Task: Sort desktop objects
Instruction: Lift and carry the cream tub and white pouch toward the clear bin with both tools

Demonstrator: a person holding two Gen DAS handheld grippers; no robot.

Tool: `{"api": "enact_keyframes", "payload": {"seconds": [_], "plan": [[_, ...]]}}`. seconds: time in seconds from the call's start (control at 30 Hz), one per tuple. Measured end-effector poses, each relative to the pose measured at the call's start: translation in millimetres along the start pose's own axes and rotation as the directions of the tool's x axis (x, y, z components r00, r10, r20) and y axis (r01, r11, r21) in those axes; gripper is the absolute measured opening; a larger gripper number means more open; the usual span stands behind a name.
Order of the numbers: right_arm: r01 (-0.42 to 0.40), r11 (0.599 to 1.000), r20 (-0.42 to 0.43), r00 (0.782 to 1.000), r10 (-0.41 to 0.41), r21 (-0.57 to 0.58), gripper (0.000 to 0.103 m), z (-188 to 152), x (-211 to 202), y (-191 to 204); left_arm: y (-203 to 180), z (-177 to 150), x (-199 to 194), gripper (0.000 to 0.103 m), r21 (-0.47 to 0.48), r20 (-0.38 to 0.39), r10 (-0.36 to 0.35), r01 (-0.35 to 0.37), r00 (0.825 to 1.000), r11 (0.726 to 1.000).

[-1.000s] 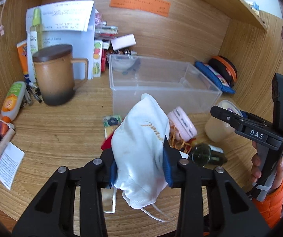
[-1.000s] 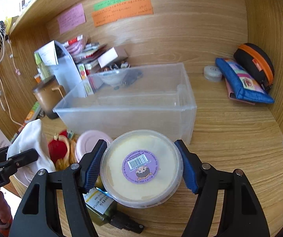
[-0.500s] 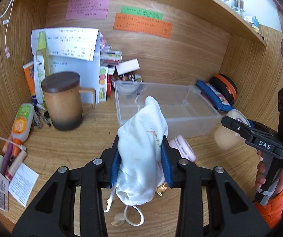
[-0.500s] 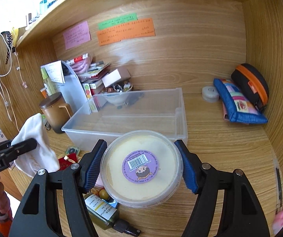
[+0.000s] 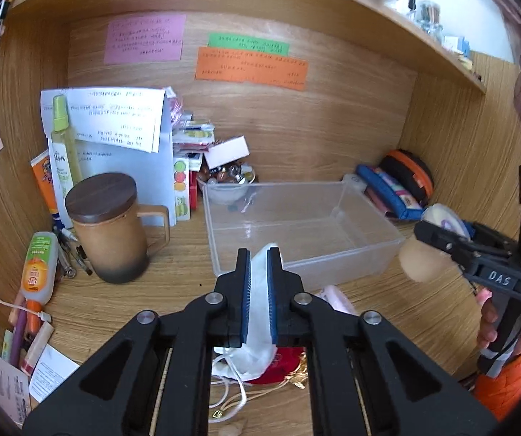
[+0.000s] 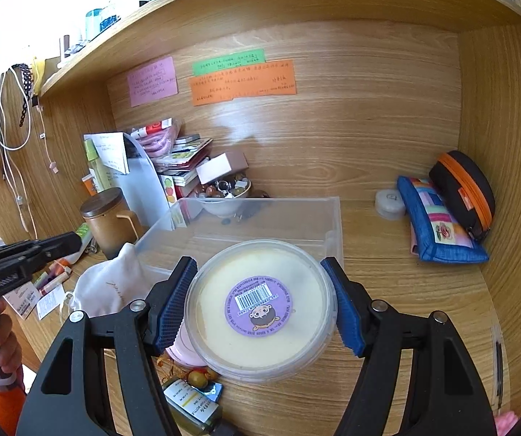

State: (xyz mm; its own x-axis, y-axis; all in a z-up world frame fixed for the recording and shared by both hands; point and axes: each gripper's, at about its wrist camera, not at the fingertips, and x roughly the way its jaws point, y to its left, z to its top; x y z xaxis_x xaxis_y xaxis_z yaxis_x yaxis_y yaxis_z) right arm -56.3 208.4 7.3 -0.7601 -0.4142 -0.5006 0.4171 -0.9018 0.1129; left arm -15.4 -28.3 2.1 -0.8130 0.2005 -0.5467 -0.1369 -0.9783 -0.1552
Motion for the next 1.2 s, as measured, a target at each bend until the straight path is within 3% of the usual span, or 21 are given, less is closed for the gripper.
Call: {"api": "enact_keyframes", "payload": {"seconds": [0.03,0.07,0.1,0.17,0.3,0.43,0.47,0.5,0.57,0.77,0.93,1.2], "plan": [[-0.001,1.000,-0.001,1.000,0.001,-0.002,0.067,-0.2,0.6,0.6,2.3,-1.6,0.3,0.016,-0.010,-0.011,-0.012,0.012,1.000,1.000],[-0.003,1.000,-0.004,1.000,0.003,-0.004,0.067,-0.8,1.4,0.6,6.9,-4.4,1.0,0.038,-0.017,-0.030,-0.038,0.038,0.999,0.999],[-0.007,1.000,-0.009,1.000,0.007,-0.004,0.067,-1.5,3.1,0.3,10.3,-6.8,0.7,0.067,-0.022,-0.034,-0.042,0.042,0.999,0.999],[-0.016,1.000,-0.024,1.000,0.016,0.001,0.067,-3.1,7.9,-1.2,16.9,-15.0,-1.4,0.088,-0.029,-0.020,-0.014,0.014,1.000,0.999],[-0.028,1.000,-0.047,0.998,0.029,0.013,0.067,-5.6,17.5,-2.4,19.3,-28.6,9.6,0.088,-0.016,-0.067,-0.039,0.038,0.997,0.999],[-0.044,0.999,-0.062,0.997,0.045,0.016,0.067,-8.3,23.5,0.5,14.9,-44.4,44.4,0.088,0.003,-0.170,-0.021,0.022,0.985,1.000],[-0.044,0.999,-0.064,0.997,0.045,0.013,0.067,-8.3,23.9,1.6,14.4,-48.7,55.7,0.085,-0.002,-0.196,-0.014,0.013,0.981,1.000],[-0.043,0.999,-0.065,0.997,0.044,0.008,0.067,-8.4,24.4,2.7,15.1,-50.7,63.3,0.073,-0.007,-0.213,-0.005,0.003,0.977,1.000],[-0.041,0.999,-0.070,0.997,0.041,0.000,0.067,-8.7,25.1,4.2,15.2,-52.2,75.2,0.057,-0.007,-0.237,0.017,-0.019,0.971,1.000],[-0.042,0.999,-0.077,0.996,0.041,-0.012,0.067,-7.6,25.9,5.2,23.0,-45.9,71.8,0.033,-0.039,-0.212,0.007,-0.016,0.977,0.999],[-0.054,0.998,-0.058,0.997,0.053,-0.015,0.067,-0.4,21.3,6.8,21.6,-36.0,53.7,0.031,-0.037,-0.165,0.001,-0.007,0.986,0.999],[-0.056,0.997,-0.022,0.998,0.055,-0.045,0.067,17.8,14.4,12.2,14.9,-2.5,21.2,0.031,-0.029,-0.069,-0.067,0.065,0.995,0.997]]}}
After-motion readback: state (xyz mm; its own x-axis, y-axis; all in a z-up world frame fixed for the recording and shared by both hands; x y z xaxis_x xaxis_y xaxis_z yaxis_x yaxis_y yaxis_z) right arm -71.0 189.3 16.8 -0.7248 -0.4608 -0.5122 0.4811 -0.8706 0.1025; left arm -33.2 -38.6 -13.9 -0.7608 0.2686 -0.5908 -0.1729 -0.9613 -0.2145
